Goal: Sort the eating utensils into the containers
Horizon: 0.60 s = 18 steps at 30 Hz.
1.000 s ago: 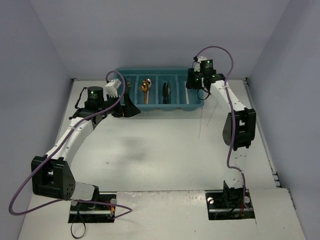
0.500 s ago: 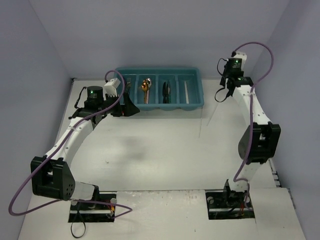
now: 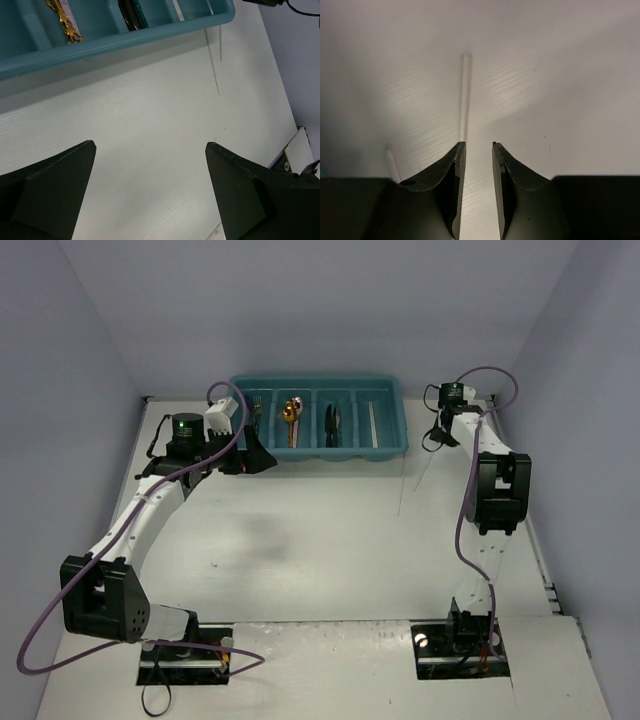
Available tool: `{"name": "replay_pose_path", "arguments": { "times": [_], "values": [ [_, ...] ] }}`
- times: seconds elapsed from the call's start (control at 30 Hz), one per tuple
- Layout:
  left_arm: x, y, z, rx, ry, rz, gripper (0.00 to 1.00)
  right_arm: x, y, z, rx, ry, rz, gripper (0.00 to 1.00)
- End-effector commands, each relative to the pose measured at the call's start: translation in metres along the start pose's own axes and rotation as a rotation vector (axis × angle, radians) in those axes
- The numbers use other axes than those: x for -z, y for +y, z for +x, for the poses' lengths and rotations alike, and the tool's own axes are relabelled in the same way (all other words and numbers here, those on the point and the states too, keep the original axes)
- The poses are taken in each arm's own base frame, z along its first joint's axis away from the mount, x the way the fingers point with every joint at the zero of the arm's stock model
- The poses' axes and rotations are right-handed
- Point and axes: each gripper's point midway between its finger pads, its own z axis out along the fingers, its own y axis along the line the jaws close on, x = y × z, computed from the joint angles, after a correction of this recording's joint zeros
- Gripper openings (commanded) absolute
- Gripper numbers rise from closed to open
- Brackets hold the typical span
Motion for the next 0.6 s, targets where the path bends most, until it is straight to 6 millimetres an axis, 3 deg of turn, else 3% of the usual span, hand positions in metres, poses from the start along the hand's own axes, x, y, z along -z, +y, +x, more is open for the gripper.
{"name": "replay_pose_path", "arguments": {
  "times": [0.0, 0.27, 0.4, 0.57],
  "values": [
    [0.011, -0.011, -0.020, -0.050, -0.073, 0.022, 0.91, 0.001, -0.001, -0.030, -0.084, -0.050, -0.024, 0.25],
    [0.008, -0.008, -0.019, -0.042, -0.064, 0.022, 0.91, -0.029, 0.002, -0.016, -0.103, 0.012, -0.039, 0.27],
    [0.008, -0.008, -0.016, -0.043, -0.059, 0.021, 0.91, -0.032, 0.006, -0.015, -0.104, 0.021, -0.052, 0.37],
    [0.007, -0.007, -0.015, -0.038, -0.056, 0.025, 0.91, -0.028, 0.009, -0.017, -0.113, 0.020, -0.072, 0.41]
  ]
}}
